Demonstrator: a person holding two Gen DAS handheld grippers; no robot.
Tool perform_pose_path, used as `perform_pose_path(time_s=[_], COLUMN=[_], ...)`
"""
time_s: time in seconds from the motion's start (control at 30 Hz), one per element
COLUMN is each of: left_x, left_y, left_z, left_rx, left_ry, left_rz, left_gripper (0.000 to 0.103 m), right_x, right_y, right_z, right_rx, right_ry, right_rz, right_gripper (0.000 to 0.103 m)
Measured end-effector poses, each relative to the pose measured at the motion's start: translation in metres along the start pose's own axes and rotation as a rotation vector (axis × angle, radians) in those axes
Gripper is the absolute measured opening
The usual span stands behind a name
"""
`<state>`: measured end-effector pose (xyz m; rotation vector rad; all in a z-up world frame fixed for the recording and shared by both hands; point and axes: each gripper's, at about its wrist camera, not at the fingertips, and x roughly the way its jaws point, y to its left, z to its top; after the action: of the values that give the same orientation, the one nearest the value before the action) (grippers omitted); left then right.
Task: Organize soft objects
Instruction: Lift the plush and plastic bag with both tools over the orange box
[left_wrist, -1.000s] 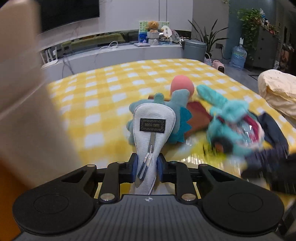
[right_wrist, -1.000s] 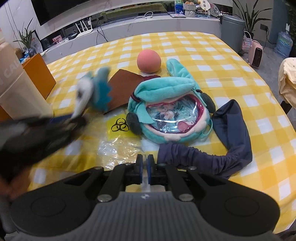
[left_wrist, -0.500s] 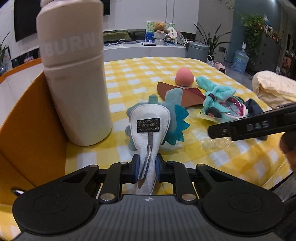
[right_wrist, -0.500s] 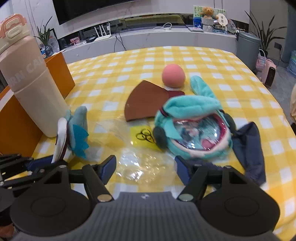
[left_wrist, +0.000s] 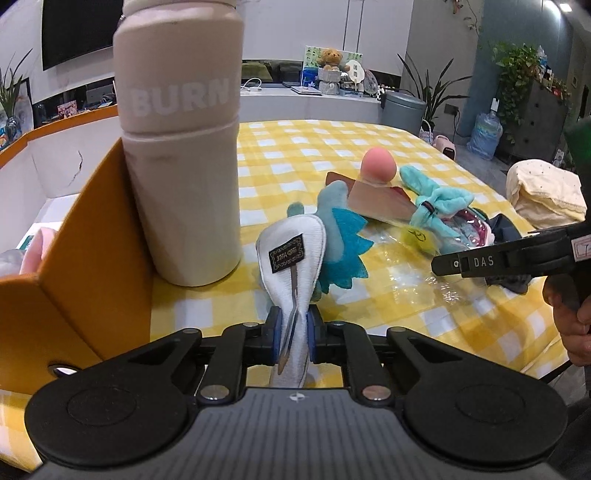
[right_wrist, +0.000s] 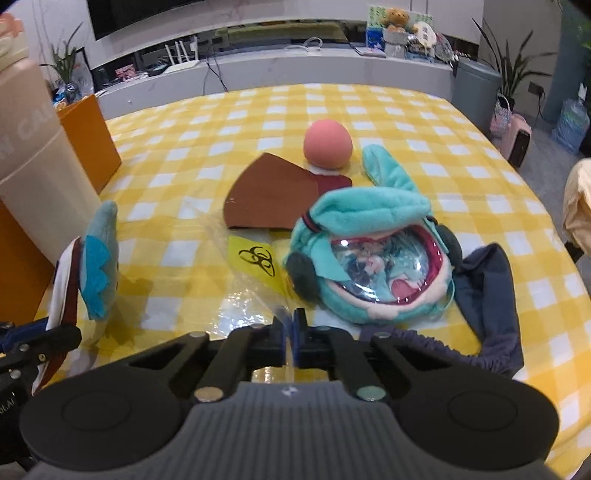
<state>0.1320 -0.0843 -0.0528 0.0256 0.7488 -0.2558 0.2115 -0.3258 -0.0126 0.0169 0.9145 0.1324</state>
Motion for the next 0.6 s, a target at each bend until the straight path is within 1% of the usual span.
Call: perform_pose_path(time_s=[0.13, 0.27, 0.4, 0.5, 0.6], left_x=[-0.006, -0.014, -0.025, -0.026, -0.026], left_y=[0.003, 0.003, 0.0, -0.004, -0.011], left_z=[0.001, 0.0, -0.002, -0.002, 0.002], left_rx=[-0.017, -0.019, -0.004, 0.002, 0.018], left_ry=[0.001, -0.006, -0.013, 0.001, 0.02], left_rz=[-0.015, -0.026, -0.024, -0.024, -0.061], left_gripper=[0.011, 0.01, 0.007, 0.006, 0.006], right_x=[-0.009, -0.017, -0.02, -0.017, -0.018], right_y=[0.003, 0.003, 0.003, -0.006, -0.014], right_z=[0.004, 0.006, 0.004, 0.003, -0.001], right_rx=[0.015, 0.06, 0.094, 0.164, 0.233], right_ry=[-0.026, -0.055, -0.073, -0.07, -0.082], right_rz=[-0.005, 0.043, 0.068, 0.106, 0.142], right_gripper=[0.0, 0.0, 0.0, 0.0, 0.0])
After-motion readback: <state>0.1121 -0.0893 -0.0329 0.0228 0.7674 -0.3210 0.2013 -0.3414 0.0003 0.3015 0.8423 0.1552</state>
